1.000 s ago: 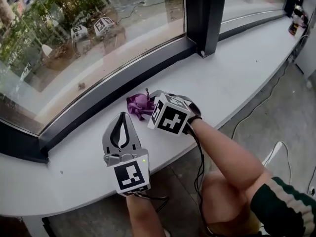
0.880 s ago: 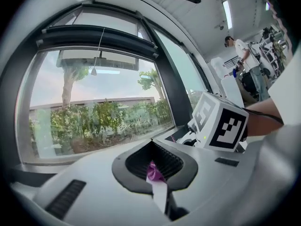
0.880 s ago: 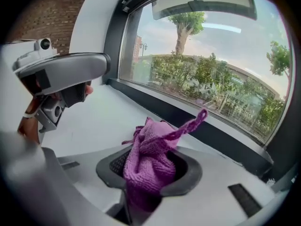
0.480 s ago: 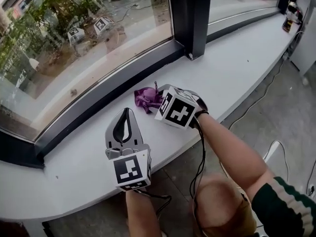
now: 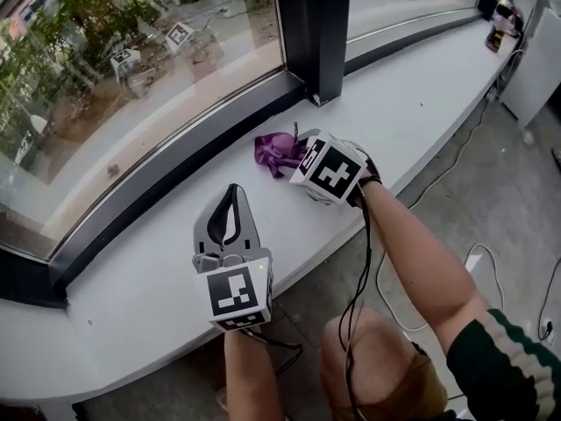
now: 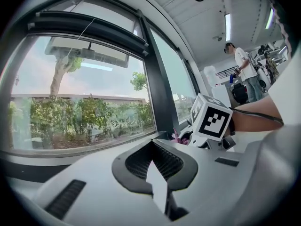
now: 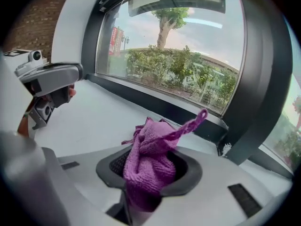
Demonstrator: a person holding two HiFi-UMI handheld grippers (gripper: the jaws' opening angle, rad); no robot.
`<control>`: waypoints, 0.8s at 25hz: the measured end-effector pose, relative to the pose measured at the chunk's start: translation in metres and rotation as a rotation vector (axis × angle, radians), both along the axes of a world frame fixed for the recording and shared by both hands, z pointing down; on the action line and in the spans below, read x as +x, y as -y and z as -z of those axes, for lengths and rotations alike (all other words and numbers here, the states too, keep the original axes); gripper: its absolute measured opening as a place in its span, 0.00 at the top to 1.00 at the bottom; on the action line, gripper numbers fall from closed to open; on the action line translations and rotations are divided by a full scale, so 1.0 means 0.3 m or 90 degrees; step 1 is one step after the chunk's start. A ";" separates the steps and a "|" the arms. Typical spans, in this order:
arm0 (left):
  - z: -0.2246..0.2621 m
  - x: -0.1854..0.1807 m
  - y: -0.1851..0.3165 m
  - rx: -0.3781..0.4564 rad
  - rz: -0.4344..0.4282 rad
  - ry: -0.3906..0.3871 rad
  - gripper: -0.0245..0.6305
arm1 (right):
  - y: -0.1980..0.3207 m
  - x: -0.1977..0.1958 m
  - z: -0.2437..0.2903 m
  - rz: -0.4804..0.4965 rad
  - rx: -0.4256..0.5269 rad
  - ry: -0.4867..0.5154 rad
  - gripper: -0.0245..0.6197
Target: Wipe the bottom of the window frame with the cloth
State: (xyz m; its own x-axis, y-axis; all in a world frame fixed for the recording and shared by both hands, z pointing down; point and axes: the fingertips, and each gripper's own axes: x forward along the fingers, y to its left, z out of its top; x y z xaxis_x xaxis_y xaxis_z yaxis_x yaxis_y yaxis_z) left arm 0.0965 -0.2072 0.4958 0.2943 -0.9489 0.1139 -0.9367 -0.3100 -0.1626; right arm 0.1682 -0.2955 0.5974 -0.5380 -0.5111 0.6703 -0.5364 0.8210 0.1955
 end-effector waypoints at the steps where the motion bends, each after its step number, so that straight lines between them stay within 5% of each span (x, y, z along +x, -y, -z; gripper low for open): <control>1: 0.001 0.014 0.005 0.001 -0.005 -0.002 0.96 | 0.009 0.022 0.001 -0.007 0.002 -0.003 0.73; 10: -0.019 0.147 0.044 -0.003 -0.046 -0.013 0.96 | 0.065 0.204 0.001 -0.076 0.021 -0.030 0.73; 20: -0.025 0.187 0.035 -0.004 -0.056 -0.017 0.96 | 0.068 0.239 0.009 -0.101 0.025 -0.035 0.74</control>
